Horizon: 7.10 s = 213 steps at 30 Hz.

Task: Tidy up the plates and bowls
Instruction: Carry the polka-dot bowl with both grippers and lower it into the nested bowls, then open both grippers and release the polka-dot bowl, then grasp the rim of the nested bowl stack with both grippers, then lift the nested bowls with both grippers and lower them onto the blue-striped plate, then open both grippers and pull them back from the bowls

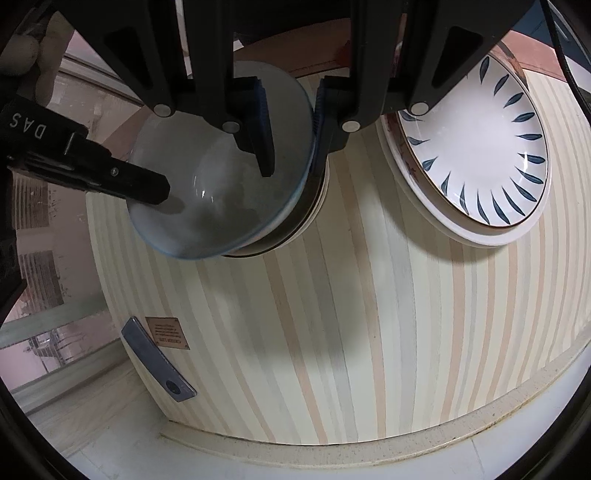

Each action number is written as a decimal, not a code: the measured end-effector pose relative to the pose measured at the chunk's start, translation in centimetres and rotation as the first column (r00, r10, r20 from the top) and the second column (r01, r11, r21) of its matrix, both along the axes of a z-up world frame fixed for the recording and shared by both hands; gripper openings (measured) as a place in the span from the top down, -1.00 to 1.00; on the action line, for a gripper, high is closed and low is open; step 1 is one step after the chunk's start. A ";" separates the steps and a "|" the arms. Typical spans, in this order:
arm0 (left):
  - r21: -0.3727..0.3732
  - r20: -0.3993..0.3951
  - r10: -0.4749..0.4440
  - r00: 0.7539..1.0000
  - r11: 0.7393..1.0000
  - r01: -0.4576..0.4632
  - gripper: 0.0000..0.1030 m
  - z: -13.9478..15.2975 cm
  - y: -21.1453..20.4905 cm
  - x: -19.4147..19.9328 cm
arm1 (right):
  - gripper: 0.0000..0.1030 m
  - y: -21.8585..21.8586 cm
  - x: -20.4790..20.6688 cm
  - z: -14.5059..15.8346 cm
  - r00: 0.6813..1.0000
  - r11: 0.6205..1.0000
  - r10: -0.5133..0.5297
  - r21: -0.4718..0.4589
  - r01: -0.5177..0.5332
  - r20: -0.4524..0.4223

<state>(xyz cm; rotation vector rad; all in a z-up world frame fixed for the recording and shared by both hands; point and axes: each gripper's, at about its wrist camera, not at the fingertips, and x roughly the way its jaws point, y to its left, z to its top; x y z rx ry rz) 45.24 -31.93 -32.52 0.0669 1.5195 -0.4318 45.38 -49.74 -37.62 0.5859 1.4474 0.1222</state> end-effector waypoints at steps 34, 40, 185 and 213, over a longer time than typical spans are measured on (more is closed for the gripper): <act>0.008 -0.011 0.018 1.000 1.000 -0.018 0.64 1.1 1.3 -0.4 | 0.58 -0.3 -1.0 0.1 0.998 0.998 -0.060 -0.037 0.059 -0.021; -0.001 0.074 -0.006 0.997 1.000 0.007 0.64 5.7 2.6 -1.5 | 0.20 0.7 -3.1 4.5 0.997 0.993 -0.037 -0.107 0.044 0.065; -0.140 -0.191 0.471 0.862 0.856 -0.498 -0.07 -2.4 23.3 2.0 | -0.13 23.1 6.7 -7.5 0.948 0.924 0.319 0.227 -0.307 -0.019; -0.024 0.230 0.310 0.922 0.949 -0.313 -0.80 8.3 24.7 -4.1 | -0.83 21.5 -0.4 6.8 0.948 0.962 0.237 -0.191 -0.197 0.214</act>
